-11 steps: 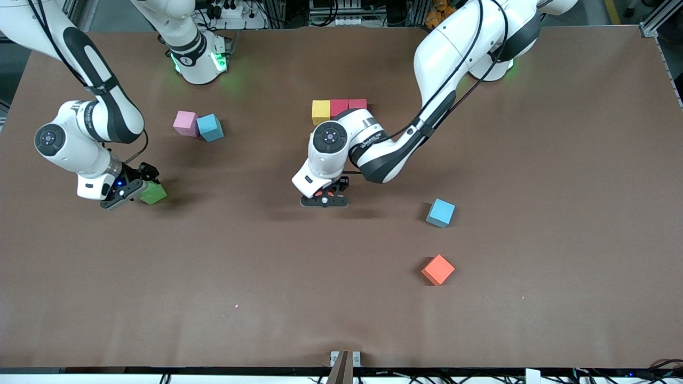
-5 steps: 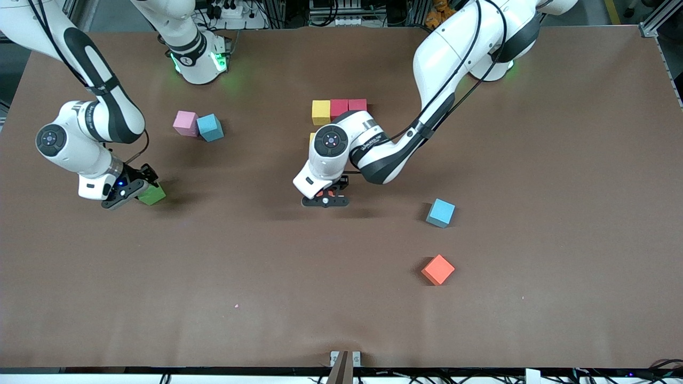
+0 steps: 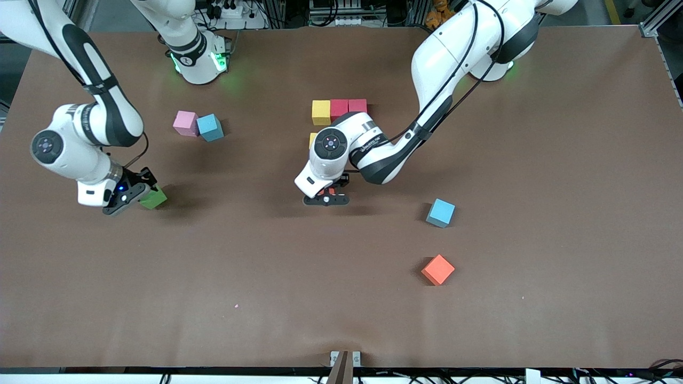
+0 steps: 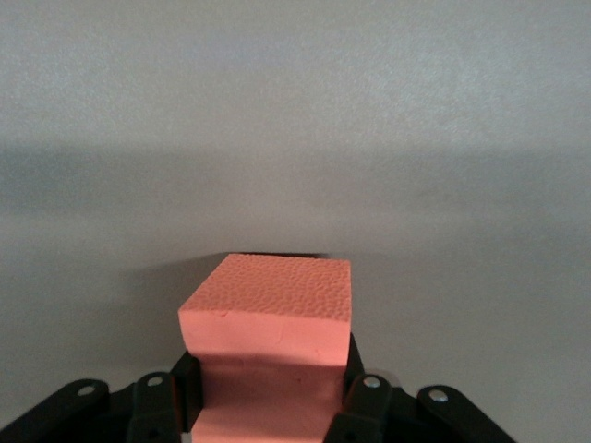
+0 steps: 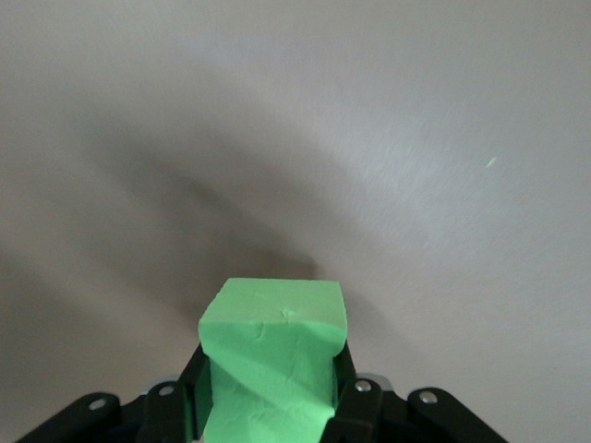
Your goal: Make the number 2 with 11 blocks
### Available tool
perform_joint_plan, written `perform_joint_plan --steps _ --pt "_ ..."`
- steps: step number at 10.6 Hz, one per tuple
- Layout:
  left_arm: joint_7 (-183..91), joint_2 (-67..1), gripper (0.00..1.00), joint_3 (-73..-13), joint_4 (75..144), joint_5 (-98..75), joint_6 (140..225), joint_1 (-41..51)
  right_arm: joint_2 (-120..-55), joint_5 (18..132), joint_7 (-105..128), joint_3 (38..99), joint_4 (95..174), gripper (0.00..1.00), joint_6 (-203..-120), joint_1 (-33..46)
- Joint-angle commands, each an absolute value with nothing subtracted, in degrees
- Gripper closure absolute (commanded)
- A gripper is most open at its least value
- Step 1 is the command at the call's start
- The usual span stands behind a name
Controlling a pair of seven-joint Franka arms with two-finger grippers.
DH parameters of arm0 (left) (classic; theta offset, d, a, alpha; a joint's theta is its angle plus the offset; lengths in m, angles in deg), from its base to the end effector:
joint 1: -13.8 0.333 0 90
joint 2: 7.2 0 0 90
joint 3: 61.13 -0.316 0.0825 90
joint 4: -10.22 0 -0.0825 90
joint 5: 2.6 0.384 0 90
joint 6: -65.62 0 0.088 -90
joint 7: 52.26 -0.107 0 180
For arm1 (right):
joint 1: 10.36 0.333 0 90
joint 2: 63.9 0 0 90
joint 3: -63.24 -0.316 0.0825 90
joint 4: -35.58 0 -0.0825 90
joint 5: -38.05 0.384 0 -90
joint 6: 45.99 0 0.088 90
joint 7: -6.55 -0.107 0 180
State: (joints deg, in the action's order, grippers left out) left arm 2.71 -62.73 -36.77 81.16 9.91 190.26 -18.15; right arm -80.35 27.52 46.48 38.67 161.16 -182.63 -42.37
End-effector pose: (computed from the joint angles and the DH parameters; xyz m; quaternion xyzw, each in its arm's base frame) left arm 0.4968 -0.5715 0.2109 0.9963 0.0157 -0.0536 0.0654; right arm 0.5448 -0.0728 0.2599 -0.9401 -0.3395 0.0285 0.0107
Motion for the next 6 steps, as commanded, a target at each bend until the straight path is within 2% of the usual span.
perform_joint_plan --steps 1,4,6 --pt "0.74 -62.31 0.54 -37.49 81.94 8.03 189.98 -18.80 -79.46 26.71 47.50 37.14 158.19 0.61 -179.23 -41.31" --pt "0.74 -62.31 0.53 -37.49 82.38 8.12 189.98 -18.98 -79.46 26.71 46.98 37.22 156.88 0.63 -178.10 -38.75" --pt "0.65 -62.31 0.51 -37.49 82.47 8.21 189.98 -19.33 -79.63 26.71 47.07 37.22 154.59 0.63 -173.46 -37.79"
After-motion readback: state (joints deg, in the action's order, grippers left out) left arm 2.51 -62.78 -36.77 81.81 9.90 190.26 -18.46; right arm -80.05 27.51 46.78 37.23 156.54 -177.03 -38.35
